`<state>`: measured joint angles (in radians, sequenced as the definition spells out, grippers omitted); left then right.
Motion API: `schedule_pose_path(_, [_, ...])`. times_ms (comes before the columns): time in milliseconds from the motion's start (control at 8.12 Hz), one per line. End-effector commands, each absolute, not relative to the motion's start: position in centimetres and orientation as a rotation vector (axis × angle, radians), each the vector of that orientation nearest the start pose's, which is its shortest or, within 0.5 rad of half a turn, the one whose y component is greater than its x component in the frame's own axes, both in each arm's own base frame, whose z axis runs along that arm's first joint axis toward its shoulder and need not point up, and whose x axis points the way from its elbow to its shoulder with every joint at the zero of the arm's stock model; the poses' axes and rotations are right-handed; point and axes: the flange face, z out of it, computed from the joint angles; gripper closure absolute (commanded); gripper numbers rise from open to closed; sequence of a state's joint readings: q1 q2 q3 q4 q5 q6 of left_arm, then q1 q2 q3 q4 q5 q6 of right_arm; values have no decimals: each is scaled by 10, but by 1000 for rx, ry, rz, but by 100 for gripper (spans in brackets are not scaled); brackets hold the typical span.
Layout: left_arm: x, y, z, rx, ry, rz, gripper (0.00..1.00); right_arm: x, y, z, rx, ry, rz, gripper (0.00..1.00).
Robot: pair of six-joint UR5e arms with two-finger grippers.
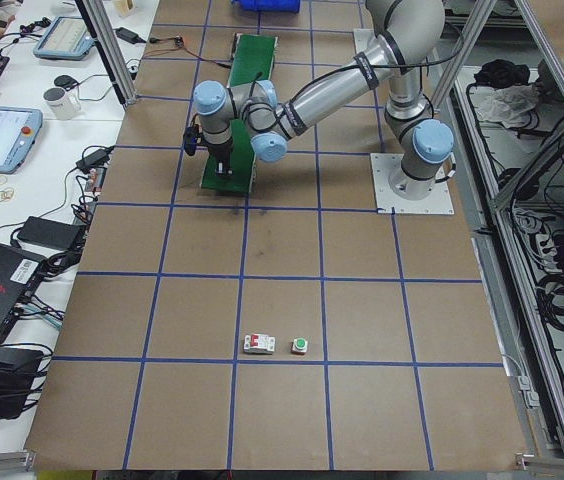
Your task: Move capacitor from left to right
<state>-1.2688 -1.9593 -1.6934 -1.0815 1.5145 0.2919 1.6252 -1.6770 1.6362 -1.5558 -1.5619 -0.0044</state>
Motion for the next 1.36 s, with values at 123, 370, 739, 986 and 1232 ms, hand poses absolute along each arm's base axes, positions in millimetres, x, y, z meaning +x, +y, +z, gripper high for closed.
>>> schedule_pose_path(123, [25,-613,271,-108,3192,8,0,156,-477,477,-115,3133,-55,0])
schedule_pose_path(370, [-16,-598,320,-74,3138,-72,0,156,-504,452,-113,3132,-72,0])
schedule_pose_path(739, [-32,-554,398,-82,3119,-102,0,133,-534,414,-74,3121,-18,0])
schedule_pose_path(986, [-31,-540,422,-83,3085,-143,0,128,-540,370,-117,3116,-30,1])
schedule_pose_path(1232, [-29,-534,425,-66,3051,-128,0,126,-543,335,-137,3052,-41,1])
